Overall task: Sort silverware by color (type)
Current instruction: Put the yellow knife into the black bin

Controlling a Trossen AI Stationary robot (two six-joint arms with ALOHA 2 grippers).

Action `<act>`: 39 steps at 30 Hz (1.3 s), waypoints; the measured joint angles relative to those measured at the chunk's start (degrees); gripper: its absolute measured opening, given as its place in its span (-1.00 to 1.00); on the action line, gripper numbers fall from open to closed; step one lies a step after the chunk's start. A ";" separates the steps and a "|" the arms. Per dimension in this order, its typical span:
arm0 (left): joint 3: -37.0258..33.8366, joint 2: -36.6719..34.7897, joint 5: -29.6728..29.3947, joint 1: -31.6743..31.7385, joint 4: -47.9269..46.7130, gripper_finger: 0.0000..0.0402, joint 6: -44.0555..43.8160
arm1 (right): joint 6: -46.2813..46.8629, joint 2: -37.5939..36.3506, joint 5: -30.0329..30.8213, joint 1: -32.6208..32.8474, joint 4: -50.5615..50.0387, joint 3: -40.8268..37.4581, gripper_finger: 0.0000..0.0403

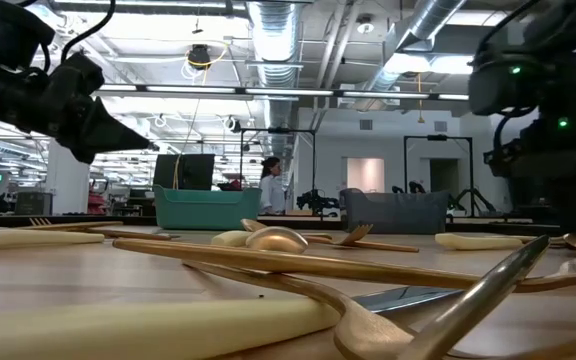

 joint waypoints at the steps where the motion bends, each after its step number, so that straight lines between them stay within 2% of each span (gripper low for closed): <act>1: 0.00 0.00 -1.28 0.04 0.18 -1.00 0.07 | -1.49 -0.44 -0.24 -0.84 -1.71 0.80 -0.66; 3: 0.00 -0.04 -4.87 0.07 0.30 -1.00 0.07 | -4.77 -1.43 -0.28 -2.09 -4.88 2.49 -0.75; 6: 0.10 0.04 -9.87 0.07 0.25 -1.00 0.11 | -10.42 -3.60 -0.19 -4.42 -7.27 5.99 -0.75; 11: 0.16 0.07 -14.05 0.09 0.30 -1.00 1.16 | -21.56 -4.08 1.74 -9.63 -10.47 12.39 -0.75; 17: 0.17 0.09 -16.96 0.80 0.32 -1.00 2.23 | -41.05 -0.95 15.48 -18.66 -8.89 23.00 -0.75; 21: 0.22 0.09 -16.34 0.96 0.16 -1.00 2.21 | -58.17 0.86 23.64 -24.37 0.17 27.09 -0.75; 25: 0.24 0.09 -15.72 0.95 0.10 -1.00 1.02 | -73.03 3.09 23.23 -29.90 13.29 27.86 -0.75; 29: 0.26 0.09 -15.46 0.32 0.08 -1.00 -0.45 | -82.54 6.33 21.84 -34.45 19.65 27.86 -0.69; 34: 0.26 0.11 -15.44 -0.96 0.10 -1.00 -1.53 | -88.54 11.01 21.54 -37.48 23.48 27.80 -0.54; 39: 0.26 0.09 -14.71 -1.16 1.08 -1.00 -4.05 | -89.98 14.26 21.15 -37.45 24.36 27.80 -0.34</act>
